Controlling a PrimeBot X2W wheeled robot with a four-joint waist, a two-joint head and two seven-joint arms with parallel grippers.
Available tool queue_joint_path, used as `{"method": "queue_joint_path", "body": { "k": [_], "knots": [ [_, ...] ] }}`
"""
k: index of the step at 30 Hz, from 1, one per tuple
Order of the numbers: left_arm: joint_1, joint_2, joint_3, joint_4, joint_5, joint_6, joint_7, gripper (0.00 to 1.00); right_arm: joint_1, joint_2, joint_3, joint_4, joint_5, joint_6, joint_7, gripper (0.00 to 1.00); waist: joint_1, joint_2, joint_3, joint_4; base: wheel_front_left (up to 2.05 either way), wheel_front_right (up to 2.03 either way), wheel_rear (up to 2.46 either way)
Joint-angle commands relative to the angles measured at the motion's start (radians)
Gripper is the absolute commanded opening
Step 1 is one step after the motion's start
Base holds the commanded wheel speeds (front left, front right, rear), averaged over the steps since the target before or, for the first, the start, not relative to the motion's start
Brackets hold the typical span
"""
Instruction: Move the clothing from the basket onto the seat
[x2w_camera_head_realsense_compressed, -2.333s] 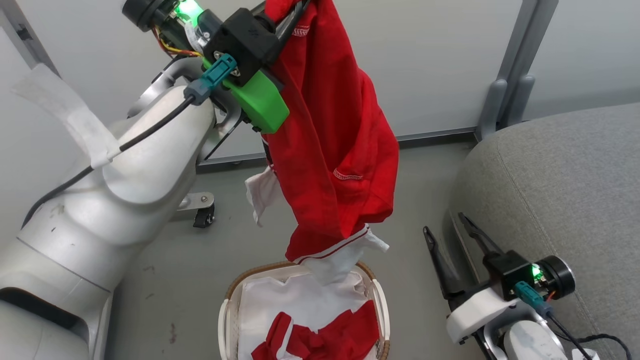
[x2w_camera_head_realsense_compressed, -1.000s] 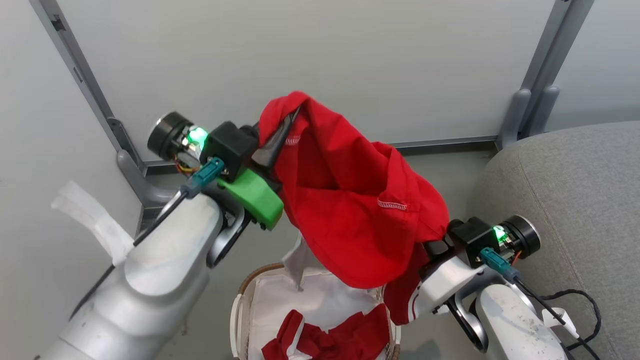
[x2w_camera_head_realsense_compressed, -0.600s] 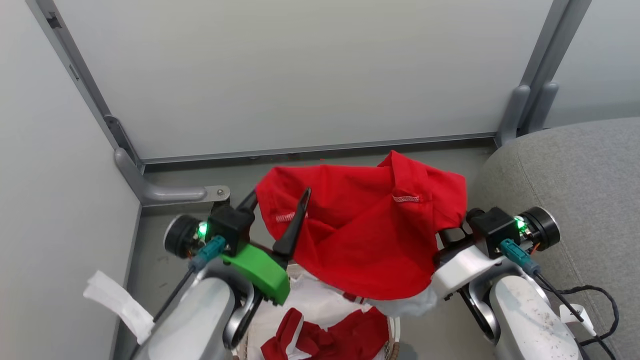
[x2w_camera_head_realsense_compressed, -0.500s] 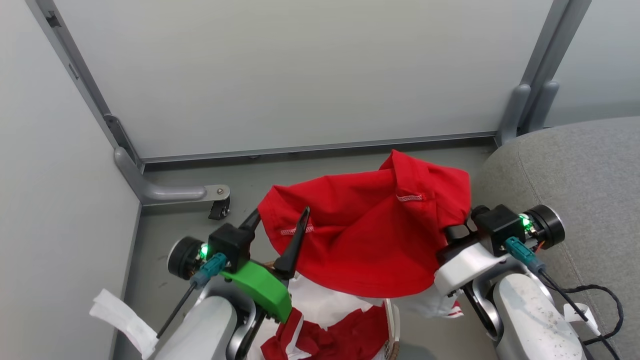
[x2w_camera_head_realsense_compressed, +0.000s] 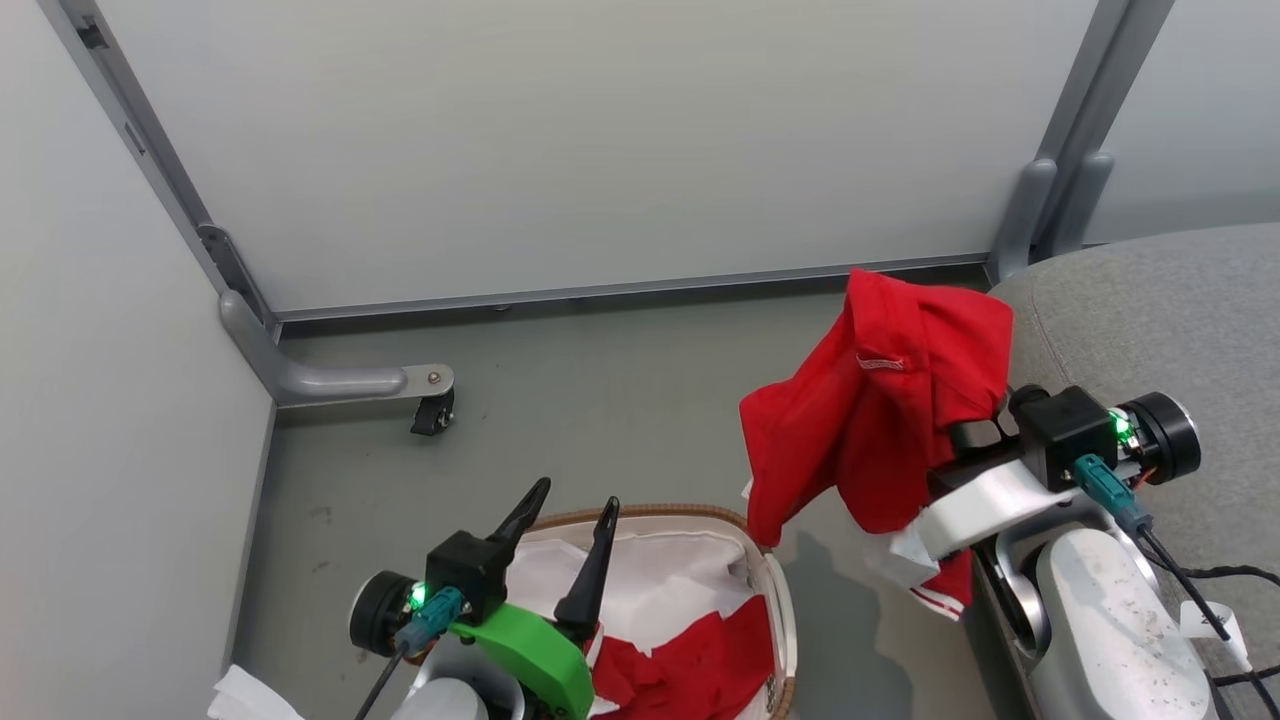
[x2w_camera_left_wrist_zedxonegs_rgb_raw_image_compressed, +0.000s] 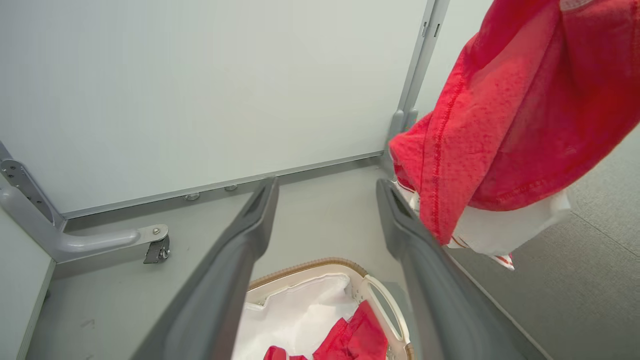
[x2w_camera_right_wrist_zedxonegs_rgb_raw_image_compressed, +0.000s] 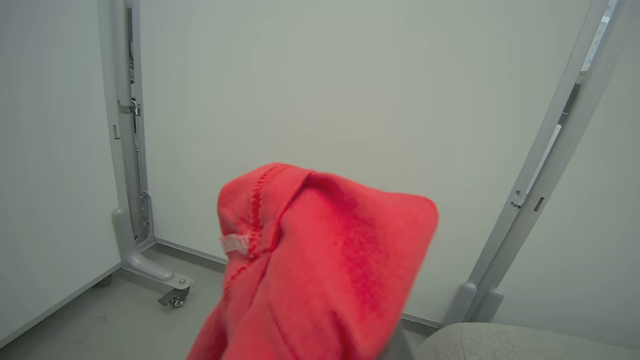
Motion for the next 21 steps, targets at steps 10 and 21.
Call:
{"method": "queue_joint_path", "body": {
  "k": [10,21],
  "knots": [
    [0.042,-0.017,-0.006,-0.032,0.007,-0.005,0.000,1.00,0.010,-0.004,-0.041,-0.009,-0.025,-0.001,-0.005,0.00,0.0000,0.0000,0.019,-0.061,0.00,0.00,0.00],
    [0.014,-0.026,-0.014,-0.077,0.017,-0.005,0.000,1.00,-0.024,-0.007,-0.057,-0.032,-0.054,-0.001,-0.005,0.00,0.0000,0.0000,0.081,-0.251,0.00,0.00,0.00]
  ]
}}
